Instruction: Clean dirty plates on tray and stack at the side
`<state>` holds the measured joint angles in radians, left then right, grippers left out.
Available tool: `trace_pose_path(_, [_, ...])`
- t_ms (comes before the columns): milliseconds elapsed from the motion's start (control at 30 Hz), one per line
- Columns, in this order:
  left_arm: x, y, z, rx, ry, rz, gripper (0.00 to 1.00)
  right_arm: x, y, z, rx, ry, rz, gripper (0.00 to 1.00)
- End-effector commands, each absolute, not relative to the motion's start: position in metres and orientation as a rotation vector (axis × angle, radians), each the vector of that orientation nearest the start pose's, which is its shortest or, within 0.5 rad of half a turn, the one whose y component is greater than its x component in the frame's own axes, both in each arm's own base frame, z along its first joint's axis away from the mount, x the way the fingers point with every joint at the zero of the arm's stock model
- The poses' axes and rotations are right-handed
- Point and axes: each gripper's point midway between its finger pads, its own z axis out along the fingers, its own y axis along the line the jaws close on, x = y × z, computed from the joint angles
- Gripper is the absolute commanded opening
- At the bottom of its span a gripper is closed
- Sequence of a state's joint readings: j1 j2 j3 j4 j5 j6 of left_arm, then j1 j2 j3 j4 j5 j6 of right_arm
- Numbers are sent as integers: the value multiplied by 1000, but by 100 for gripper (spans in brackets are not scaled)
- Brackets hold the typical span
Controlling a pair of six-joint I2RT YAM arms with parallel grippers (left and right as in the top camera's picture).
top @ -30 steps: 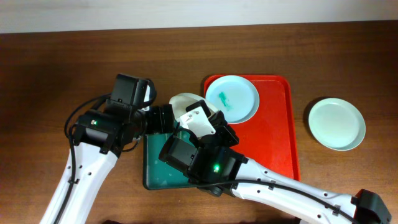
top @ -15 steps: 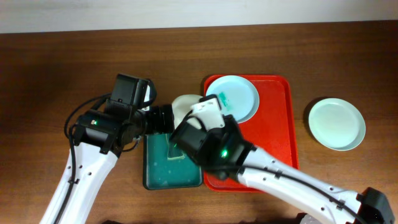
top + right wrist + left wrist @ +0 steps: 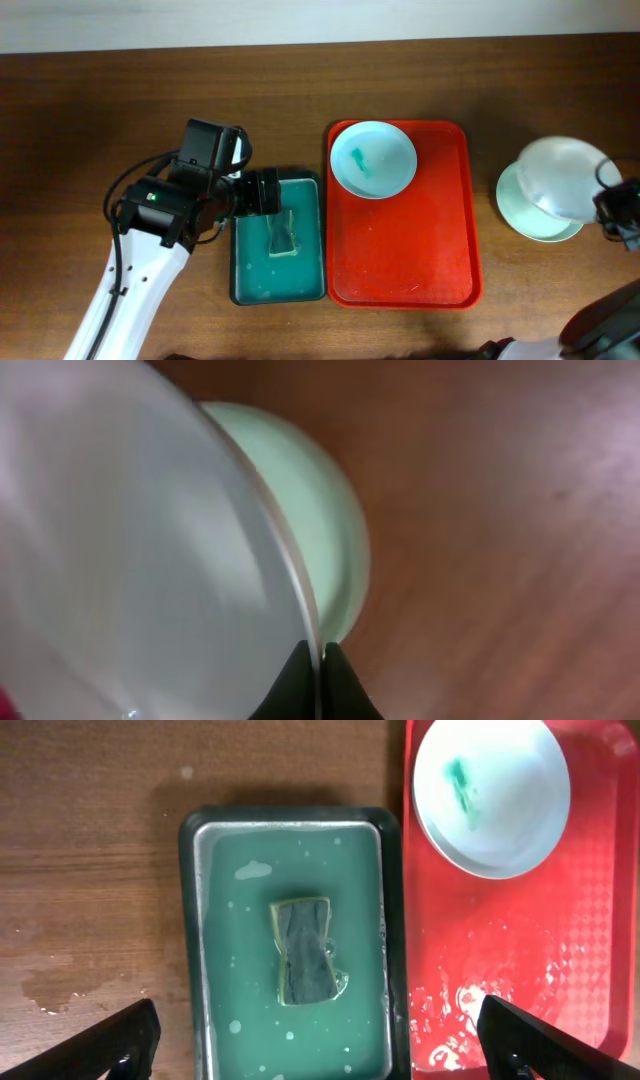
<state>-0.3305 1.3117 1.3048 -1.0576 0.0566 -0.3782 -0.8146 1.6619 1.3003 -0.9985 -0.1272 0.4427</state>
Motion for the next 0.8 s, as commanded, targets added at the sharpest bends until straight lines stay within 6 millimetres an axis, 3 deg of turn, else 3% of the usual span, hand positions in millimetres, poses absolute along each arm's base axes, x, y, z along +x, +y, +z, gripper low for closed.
trace_pose_path(0, [298,-113,217,-27,2656,-320,99,239,-248,64,1824,2434,118,4])
trace_pose_path(67, [298,-113,217,-27,2656,-320,99,239,-237,41,1767,2575,153,4])
trace_pose_path(100, [298,-113,217,-27,2656,-320,99,243,-231,42,1743,2598,158,5])
trace_pose_path(133, [298,-113,217,-27,2656,-320,99,247,-228,47,1688,2613,152,28])
trace_pose_path(167, [298,-113,217,-27,2656,-320,99,253,-223,59,1639,2605,155,40])
trace_pose_path(200, [298,-113,217,-27,2656,-320,99,262,-216,71,1586,2586,184,42])
trace_pose_path(267, [298,-113,217,-27,2656,-320,99,285,-188,125,1364,2535,171,45])
trace_pose_path(333, [298,-113,217,-27,2656,-320,99,302,-142,178,1096,2495,177,47])
trace_pose_path(367, [298,-113,217,-27,2656,-320,99,310,-116,193,948,2502,226,47])
trace_pose_path(400, [298,-113,217,-27,2656,-320,99,321,-81,204,696,2533,289,46])
trace_pose_path(433, [298,-113,217,-27,2655,-320,99,331,-29,205,342,2604,331,47])
trace_pose_path(467, [298,-113,217,-27,2656,-320,99,334,5,195,97,2657,328,47])
trace_pose_path(500, [298,-113,217,-27,2656,-320,99,343,28,174,-22,2720,252,47])
trace_pose_path(600, [298,-113,217,-27,2656,-320,99,381,35,111,184,2798,106,47])
trace_pose_path(667, [298,-113,217,-27,2656,-320,99,407,53,60,236,2832,249,46])
trace_pose_path(733, [298,-113,217,-27,2656,-320,99,421,74,31,209,2835,412,46])
trace_pose_path(767, [298,-113,217,-27,2656,-320,100,422,79,10,209,2861,456,39])
